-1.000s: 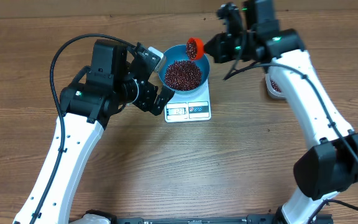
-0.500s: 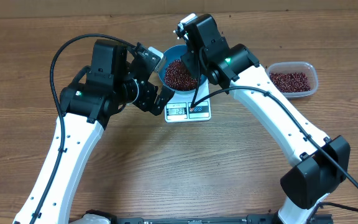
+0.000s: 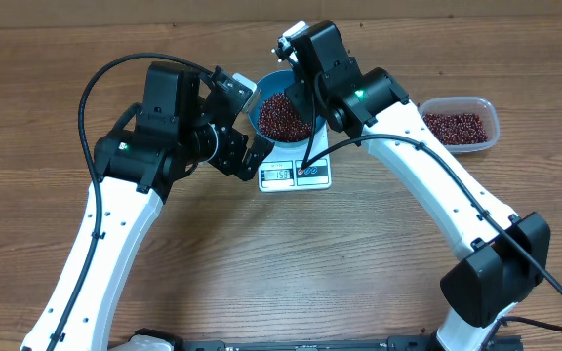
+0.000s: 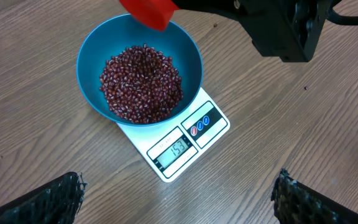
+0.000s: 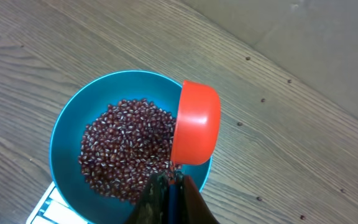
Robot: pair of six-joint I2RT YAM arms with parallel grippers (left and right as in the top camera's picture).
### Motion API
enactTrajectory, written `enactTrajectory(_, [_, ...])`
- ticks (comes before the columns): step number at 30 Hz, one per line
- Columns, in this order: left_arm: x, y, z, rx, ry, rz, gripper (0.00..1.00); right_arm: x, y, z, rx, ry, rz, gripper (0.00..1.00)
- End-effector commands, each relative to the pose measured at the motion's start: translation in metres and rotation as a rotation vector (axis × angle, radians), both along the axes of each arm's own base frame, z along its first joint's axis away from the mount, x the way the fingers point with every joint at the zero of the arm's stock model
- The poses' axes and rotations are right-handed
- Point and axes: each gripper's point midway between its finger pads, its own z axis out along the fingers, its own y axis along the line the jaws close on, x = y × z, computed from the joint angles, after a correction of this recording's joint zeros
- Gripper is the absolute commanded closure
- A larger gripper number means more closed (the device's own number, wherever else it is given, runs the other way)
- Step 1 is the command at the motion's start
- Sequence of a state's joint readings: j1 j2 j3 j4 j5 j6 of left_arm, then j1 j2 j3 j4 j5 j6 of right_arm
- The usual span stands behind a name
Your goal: Scoop item into bowl and weigh 150g on scale
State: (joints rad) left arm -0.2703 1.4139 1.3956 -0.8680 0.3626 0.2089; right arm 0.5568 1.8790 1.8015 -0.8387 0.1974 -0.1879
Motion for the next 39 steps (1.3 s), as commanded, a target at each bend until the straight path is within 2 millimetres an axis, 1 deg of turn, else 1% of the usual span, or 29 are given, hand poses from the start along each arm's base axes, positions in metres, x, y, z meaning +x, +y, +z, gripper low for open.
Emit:
enactTrajectory(1, [0.003, 0.001, 0.012, -0.011, -0.027, 0.017, 0.01, 0.001, 0.008, 0.016, 0.057, -0.012, 0.036, 0.96])
enactTrajectory(3, [0.003, 0.001, 0.012, -0.011, -0.027, 0.017, 0.01, -0.003, 0.010, 0.021, 0.096, 0.002, 0.061, 0.96])
enactTrajectory(6, [0.003, 0.001, 0.012, -0.011, -0.027, 0.017, 0.01, -0.006, 0.006, 0.030, 0.164, 0.023, 0.090, 0.96])
enactTrajectory(9, [0.003, 0.001, 0.012, -0.011, -0.027, 0.016, 0.00, -0.008, -0.006, 0.041, 0.237, 0.048, 0.103, 0.96])
enactTrajectory(12, [0.003, 0.001, 0.012, -0.011, -0.027, 0.017, 0.00, -0.012, -0.024, 0.056, 0.321, 0.076, 0.117, 0.96])
enactTrajectory(15, [0.003, 0.001, 0.012, -0.011, -0.027, 0.017, 0.00, -0.018, -0.047, 0.073, 0.421, 0.101, 0.130, 0.96])
enactTrajectory(20, [0.003, 0.001, 0.012, -0.011, -0.027, 0.017, 0.00, -0.025, -0.094, 0.102, 0.582, 0.113, 0.122, 0.96])
enactTrajectory(22, [0.003, 0.001, 0.012, -0.011, -0.027, 0.017, 0.01, -0.025, -0.117, 0.108, 0.620, 0.112, 0.091, 0.96])
enactTrajectory(25, [0.003, 0.001, 0.012, -0.011, -0.027, 0.017, 0.00, -0.023, -0.148, 0.108, 0.655, 0.118, 0.029, 0.96])
enactTrajectory(27, [0.003, 0.001, 0.012, -0.011, -0.027, 0.017, 0.01, -0.023, -0.164, 0.106, 0.668, 0.125, -0.007, 0.96])
enactTrajectory(28, [0.003, 0.001, 0.012, -0.011, -0.027, 0.017, 0.00, -0.023, -0.168, 0.107, 0.681, 0.125, -0.010, 0.96])
enactTrajectory(31, [0.003, 0.001, 0.012, -0.011, -0.027, 0.017, 0.00, -0.023, -0.167, 0.107, 0.684, 0.126, -0.005, 0.96])
enactTrajectory(33, [0.003, 0.001, 0.012, -0.011, -0.027, 0.017, 0.00, -0.022, -0.161, 0.103, 0.668, 0.135, -0.004, 0.96])
enactTrajectory(37, [0.003, 0.001, 0.012, -0.011, -0.027, 0.017, 0.01, -0.017, -0.135, 0.085, 0.610, 0.168, 0.018, 0.96])
enactTrajectory(39, [0.003, 0.001, 0.012, -0.011, -0.027, 0.017, 0.00, -0.012, -0.115, 0.073, 0.567, 0.181, 0.035, 0.96])
